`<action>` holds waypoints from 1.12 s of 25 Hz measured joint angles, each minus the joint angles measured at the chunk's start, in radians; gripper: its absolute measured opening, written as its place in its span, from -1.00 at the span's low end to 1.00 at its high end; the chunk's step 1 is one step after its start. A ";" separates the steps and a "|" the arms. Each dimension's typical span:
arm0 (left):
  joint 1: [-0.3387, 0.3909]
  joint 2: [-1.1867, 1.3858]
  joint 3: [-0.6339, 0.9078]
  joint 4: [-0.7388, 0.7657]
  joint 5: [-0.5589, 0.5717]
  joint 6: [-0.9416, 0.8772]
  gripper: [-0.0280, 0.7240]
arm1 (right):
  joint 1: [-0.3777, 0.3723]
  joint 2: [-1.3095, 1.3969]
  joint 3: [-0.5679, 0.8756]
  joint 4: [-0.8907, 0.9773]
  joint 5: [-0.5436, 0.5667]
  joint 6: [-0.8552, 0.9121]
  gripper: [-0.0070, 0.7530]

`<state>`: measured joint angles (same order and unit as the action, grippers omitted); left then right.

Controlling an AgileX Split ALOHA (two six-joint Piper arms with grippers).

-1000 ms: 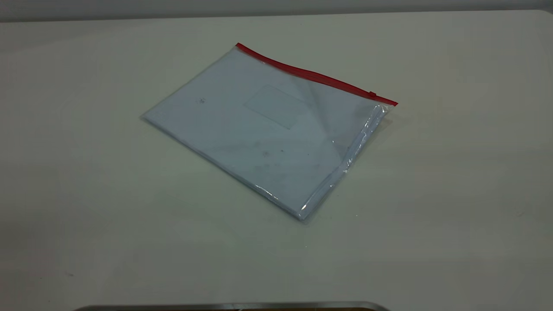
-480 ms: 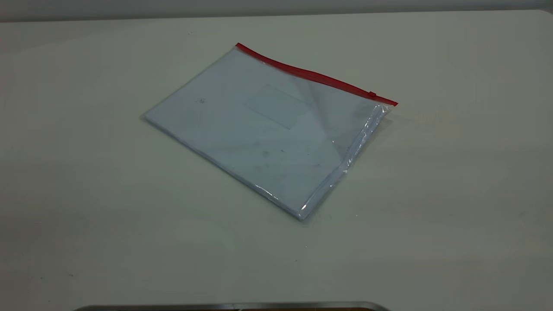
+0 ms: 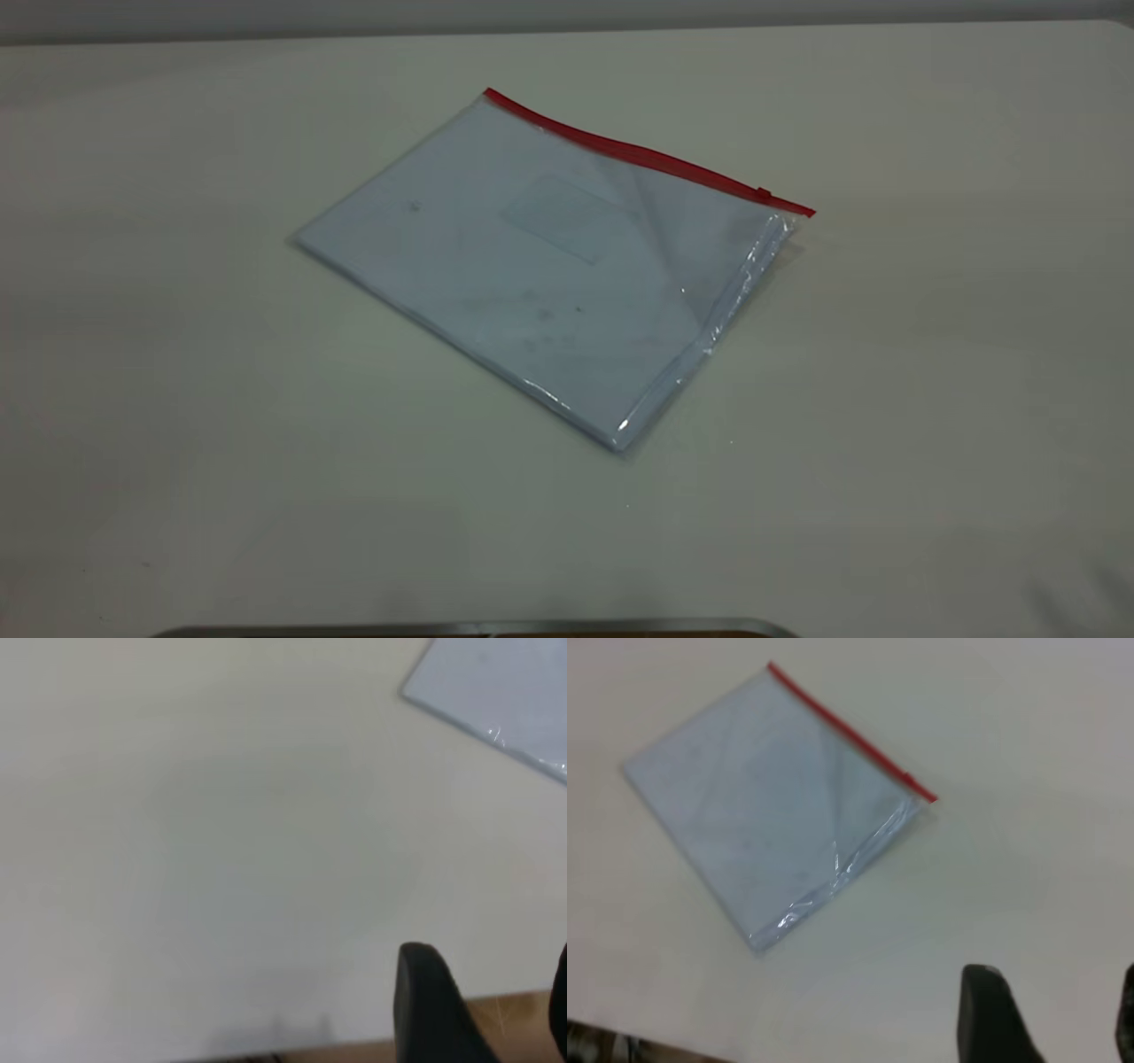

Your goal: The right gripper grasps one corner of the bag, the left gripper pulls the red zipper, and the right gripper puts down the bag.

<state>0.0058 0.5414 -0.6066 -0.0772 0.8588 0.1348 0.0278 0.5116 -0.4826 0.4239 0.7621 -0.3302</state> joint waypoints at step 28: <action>0.000 0.934 -0.326 -0.482 -0.386 0.501 0.44 | -0.123 1.835 -0.540 1.335 -0.010 -1.331 0.25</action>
<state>0.0058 1.4759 -0.9330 -0.5596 0.4731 0.6358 -0.0951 2.3464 -1.0229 1.7586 0.7519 -1.6607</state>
